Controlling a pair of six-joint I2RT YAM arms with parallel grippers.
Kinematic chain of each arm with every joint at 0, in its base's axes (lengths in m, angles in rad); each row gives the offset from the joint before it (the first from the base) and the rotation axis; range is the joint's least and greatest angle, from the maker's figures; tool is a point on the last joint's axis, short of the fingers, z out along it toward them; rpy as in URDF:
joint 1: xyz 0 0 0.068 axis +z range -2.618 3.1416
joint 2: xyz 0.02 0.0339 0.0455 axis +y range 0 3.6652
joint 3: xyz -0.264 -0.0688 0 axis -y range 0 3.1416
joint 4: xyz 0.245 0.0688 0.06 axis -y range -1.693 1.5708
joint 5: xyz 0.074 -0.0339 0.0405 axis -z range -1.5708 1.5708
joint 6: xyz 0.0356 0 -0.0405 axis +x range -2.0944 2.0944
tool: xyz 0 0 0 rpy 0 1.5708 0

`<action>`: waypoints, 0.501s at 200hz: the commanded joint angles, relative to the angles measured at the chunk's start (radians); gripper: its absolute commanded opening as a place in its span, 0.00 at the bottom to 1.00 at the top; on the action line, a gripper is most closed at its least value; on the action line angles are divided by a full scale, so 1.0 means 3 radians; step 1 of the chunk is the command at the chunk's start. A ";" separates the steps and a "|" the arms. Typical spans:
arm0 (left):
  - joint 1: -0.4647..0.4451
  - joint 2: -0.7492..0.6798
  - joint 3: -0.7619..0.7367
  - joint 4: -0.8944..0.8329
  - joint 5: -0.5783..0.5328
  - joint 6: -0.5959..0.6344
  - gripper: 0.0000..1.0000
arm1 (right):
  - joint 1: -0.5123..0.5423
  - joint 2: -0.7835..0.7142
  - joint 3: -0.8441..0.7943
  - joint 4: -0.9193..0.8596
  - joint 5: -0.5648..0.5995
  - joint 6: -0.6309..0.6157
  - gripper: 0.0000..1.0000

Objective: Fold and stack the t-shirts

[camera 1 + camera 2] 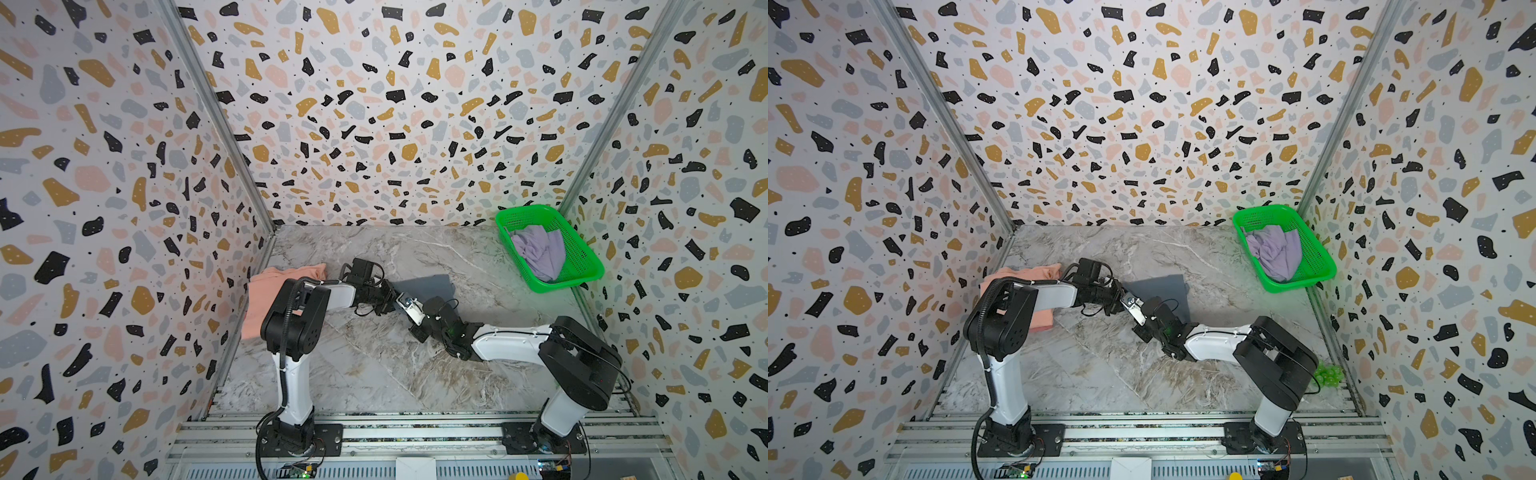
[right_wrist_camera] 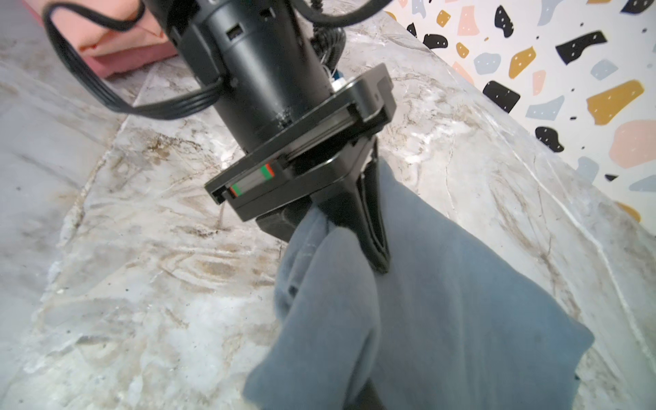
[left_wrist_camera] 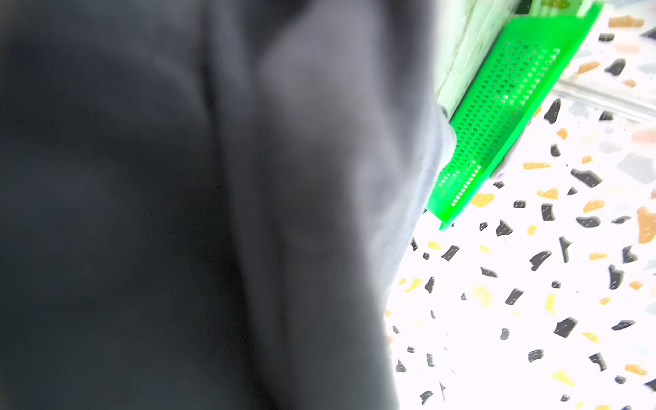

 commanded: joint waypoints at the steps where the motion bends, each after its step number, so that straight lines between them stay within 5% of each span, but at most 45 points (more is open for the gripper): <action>1: -0.0009 0.0024 0.0203 -0.0422 -0.0106 0.0353 0.04 | -0.0024 -0.0220 0.0123 -0.0063 -0.0142 0.0007 0.54; 28: -0.0005 0.0150 0.0900 -0.1820 -0.0706 0.1631 0.00 | -0.0272 -0.0285 0.0485 -0.0702 -0.0743 0.0130 0.75; 53: 0.0026 0.0182 0.1225 -0.2358 -0.1191 0.2223 0.00 | -0.0597 -0.0571 0.0572 -0.0940 -0.1115 0.0321 0.78; 100: -0.0066 -0.0039 0.1859 -0.3393 -0.3146 0.3038 0.00 | -0.1606 -0.0964 0.0597 -0.0780 -0.1346 0.0924 0.80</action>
